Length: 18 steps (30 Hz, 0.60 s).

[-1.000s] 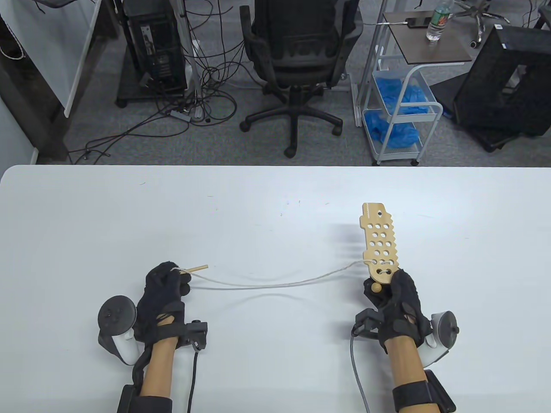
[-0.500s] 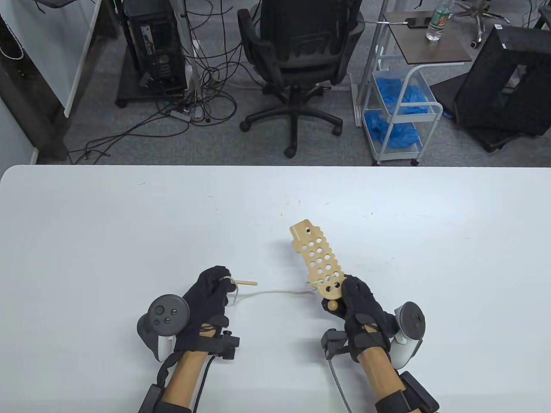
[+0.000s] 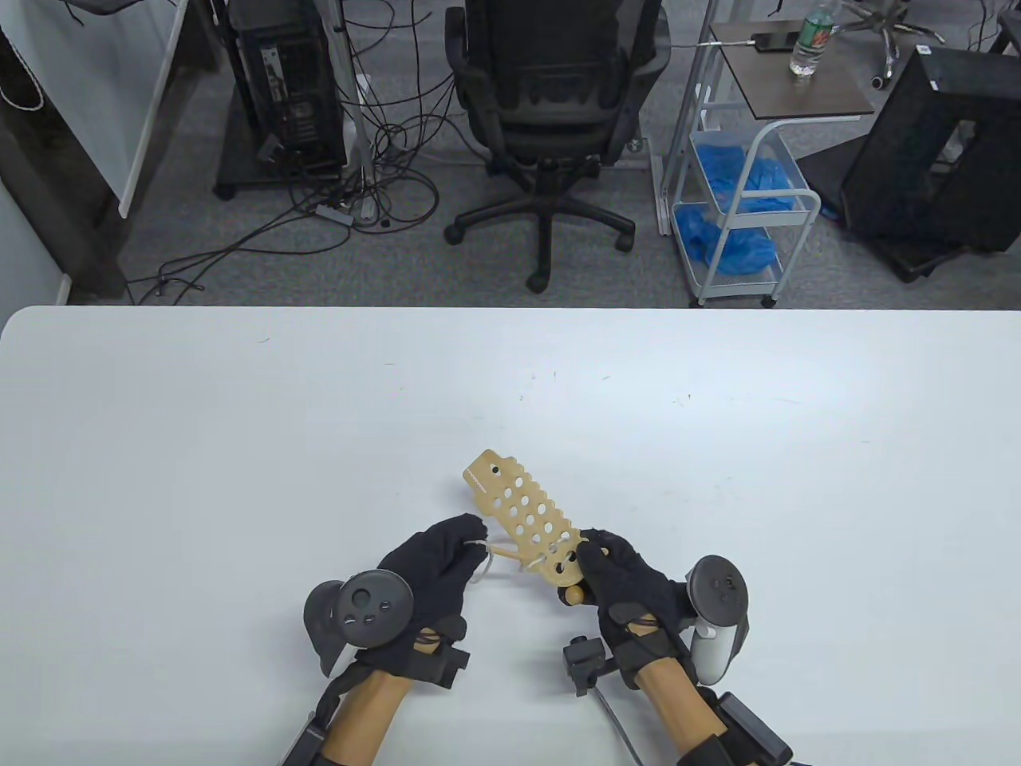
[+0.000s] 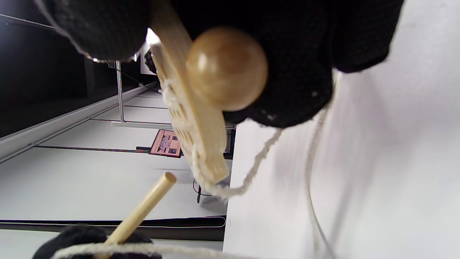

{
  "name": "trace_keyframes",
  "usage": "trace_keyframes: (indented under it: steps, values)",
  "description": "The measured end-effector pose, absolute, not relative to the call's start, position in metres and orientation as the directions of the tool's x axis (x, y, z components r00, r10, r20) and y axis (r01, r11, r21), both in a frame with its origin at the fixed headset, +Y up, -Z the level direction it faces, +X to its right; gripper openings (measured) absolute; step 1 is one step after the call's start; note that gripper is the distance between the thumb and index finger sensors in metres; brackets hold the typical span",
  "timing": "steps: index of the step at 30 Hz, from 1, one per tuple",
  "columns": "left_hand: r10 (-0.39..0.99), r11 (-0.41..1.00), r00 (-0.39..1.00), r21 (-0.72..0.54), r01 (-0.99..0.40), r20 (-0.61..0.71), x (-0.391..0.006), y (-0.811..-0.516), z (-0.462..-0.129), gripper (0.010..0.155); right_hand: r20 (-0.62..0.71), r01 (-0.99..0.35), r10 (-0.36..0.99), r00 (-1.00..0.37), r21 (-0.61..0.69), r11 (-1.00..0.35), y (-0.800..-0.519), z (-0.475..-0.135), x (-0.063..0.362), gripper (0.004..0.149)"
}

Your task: Remove rope from all holes on crocodile lacing toy

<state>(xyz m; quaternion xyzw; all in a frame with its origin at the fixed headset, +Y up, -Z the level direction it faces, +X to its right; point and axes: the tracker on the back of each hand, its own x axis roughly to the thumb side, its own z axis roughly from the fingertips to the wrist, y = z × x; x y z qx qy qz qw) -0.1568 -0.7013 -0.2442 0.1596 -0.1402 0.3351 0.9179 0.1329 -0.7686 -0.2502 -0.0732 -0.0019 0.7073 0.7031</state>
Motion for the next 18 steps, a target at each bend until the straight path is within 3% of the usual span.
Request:
trace_keyframes:
  steps: [8, 18]
  values:
    - [0.507, 0.763, 0.764, 0.206, -0.613, 0.398, -0.146, -0.697, -0.239, 0.042, -0.091, -0.996, 0.996, -0.024, -0.083, -0.031, -0.767, -0.249, 0.128, 0.048]
    - [0.275, 0.842, 0.858, 0.322, -0.433, 0.434, -0.129, -0.687, -0.227, 0.041, -0.086, -0.998, 0.996, -0.037, -0.056, -0.042, -0.767, -0.249, 0.124, 0.049]
